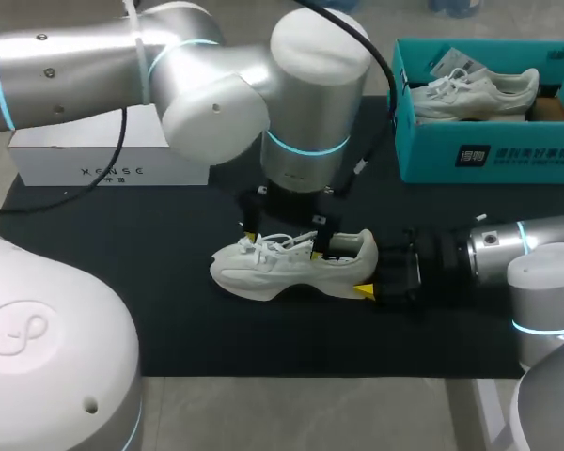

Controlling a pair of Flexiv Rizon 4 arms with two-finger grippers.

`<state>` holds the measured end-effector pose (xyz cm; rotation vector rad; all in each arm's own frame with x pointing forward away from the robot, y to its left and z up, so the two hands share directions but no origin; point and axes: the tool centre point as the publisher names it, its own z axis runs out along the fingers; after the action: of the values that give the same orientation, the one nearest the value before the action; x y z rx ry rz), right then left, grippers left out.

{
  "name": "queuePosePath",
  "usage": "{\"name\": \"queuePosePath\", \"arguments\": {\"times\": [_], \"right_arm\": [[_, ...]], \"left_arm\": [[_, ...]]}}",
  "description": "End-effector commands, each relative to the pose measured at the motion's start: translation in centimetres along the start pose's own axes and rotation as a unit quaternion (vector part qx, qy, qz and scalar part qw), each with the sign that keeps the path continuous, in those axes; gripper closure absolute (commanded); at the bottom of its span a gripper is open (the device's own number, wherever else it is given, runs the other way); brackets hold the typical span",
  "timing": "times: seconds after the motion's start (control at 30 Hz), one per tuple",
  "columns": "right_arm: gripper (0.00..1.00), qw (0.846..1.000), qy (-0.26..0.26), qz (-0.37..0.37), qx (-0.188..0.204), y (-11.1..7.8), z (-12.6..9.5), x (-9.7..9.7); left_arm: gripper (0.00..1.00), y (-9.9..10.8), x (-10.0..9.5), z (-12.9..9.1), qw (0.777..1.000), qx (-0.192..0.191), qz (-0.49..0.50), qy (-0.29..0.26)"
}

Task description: Take the shoe out of the shoebox, open the shoe tongue, remove and reinsert the insole, then place the shoe into the shoebox

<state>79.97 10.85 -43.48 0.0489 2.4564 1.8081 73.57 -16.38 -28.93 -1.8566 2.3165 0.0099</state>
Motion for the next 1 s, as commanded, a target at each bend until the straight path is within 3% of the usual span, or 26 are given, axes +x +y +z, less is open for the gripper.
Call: {"name": "queuePosePath", "arguments": {"times": [0.03,0.4,0.7,1.0], "right_arm": [[1.00,1.000,-0.001,0.000,0.001,-0.8,0.5,0.1],[1.00,1.000,-0.001,0.000,0.001,-0.8,0.5,0.1],[1.00,1.000,-0.001,0.000,0.001,-0.8,0.5,0.1],[1.00,1.000,-0.001,0.000,0.001,-0.8,0.5,0.1]], "left_arm": [[0.00,-0.8,1.2,0.5,1.000,-0.006,-0.006,-0.019],[0.00,-3.5,1.7,2.3,0.999,-0.007,-0.030,-0.039],[0.00,-4.1,2.7,4.1,0.998,-0.013,-0.044,-0.050],[0.00,-6.1,3.1,5.6,0.997,-0.015,-0.061,-0.053]]}}
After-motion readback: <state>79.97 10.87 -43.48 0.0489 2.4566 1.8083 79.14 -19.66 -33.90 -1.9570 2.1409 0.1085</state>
